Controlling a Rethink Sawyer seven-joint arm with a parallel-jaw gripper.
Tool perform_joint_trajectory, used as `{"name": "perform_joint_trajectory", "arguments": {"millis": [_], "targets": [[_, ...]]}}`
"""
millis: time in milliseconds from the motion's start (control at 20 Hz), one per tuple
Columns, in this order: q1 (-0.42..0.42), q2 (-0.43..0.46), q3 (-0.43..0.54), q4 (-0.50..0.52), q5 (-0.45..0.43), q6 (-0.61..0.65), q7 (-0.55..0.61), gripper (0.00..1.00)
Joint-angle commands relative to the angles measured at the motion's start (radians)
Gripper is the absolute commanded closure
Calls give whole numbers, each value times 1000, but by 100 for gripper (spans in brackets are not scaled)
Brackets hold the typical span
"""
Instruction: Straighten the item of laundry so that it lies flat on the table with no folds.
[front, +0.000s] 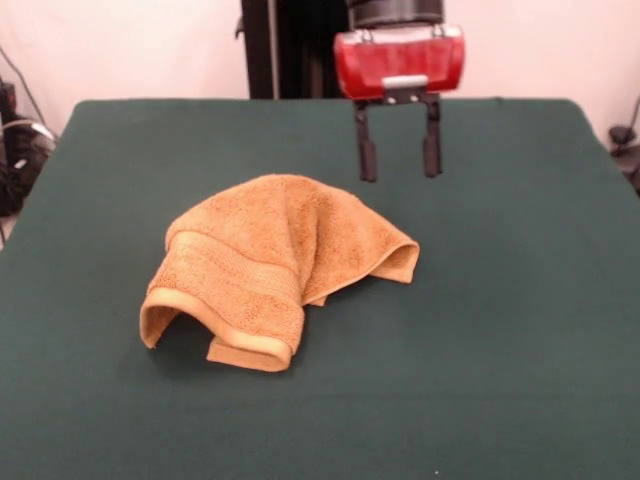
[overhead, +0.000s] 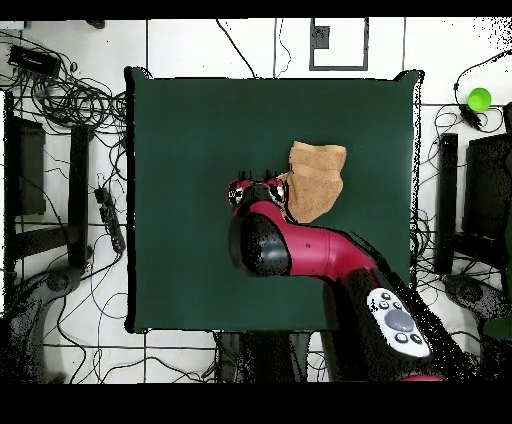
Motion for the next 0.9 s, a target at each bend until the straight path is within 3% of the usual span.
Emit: {"name": "perform_joint_trajectory", "arguments": {"millis": [50, 450, 600, 900], "targets": [[81, 74, 31, -63, 47, 5, 187, 0], [141, 79, -37, -110, 58, -67, 195, 0], [144, 58, -48, -125, 72, -23, 187, 0], [185, 100, -114, -184, 53, -38, 148, 0]]}}
